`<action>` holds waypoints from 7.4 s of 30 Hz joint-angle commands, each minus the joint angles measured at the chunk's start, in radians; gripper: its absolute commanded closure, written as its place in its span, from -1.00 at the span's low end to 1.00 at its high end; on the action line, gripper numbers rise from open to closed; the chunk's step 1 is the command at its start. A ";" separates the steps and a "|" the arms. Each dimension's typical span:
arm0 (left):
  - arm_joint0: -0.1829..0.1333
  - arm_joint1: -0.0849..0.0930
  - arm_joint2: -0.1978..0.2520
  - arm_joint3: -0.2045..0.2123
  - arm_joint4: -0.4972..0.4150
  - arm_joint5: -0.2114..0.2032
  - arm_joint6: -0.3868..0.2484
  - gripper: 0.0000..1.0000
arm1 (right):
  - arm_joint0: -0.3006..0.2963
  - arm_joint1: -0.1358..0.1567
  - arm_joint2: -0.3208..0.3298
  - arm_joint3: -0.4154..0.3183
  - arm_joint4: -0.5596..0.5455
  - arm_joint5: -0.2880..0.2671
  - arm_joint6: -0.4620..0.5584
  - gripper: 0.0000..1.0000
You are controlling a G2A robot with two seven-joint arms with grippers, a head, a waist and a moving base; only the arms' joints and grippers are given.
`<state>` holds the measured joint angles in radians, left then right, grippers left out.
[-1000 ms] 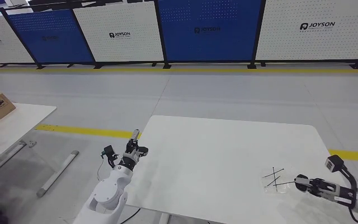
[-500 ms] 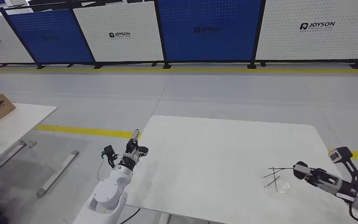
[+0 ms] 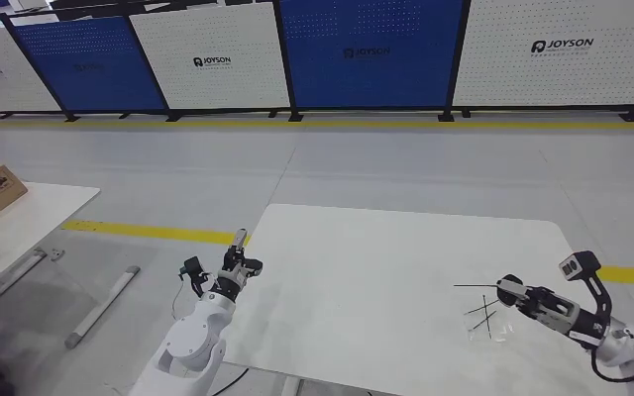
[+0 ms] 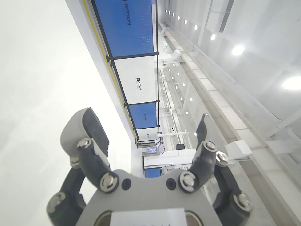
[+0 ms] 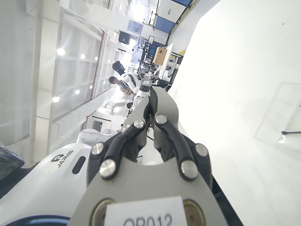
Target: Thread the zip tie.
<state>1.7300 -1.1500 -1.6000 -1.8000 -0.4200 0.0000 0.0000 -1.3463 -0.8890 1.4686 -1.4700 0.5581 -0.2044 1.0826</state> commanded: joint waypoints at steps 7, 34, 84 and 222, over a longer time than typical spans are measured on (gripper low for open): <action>-0.015 0.002 0.041 -0.088 0.041 0.022 -0.129 -1.00 | 0.000 0.000 0.000 0.000 0.000 0.000 0.000 1.00; -0.142 -0.012 0.253 0.007 0.059 0.203 -0.253 -1.00 | 0.059 -0.088 -0.316 -0.047 -0.164 -0.077 -0.426 1.00; -0.212 -0.022 0.373 0.090 -0.039 0.016 -0.436 -1.00 | 0.122 -0.156 -0.468 0.007 -0.038 -0.130 -0.334 1.00; -0.272 -0.048 0.505 0.136 -0.044 -0.071 -0.358 1.00 | 0.076 -0.187 -0.451 -0.076 -0.118 0.050 -0.426 1.00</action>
<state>1.4581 -1.1977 -1.0959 -1.6638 -0.4657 -0.0719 -0.3577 -1.2701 -1.0761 1.0173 -1.5460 0.4405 -0.1543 0.6564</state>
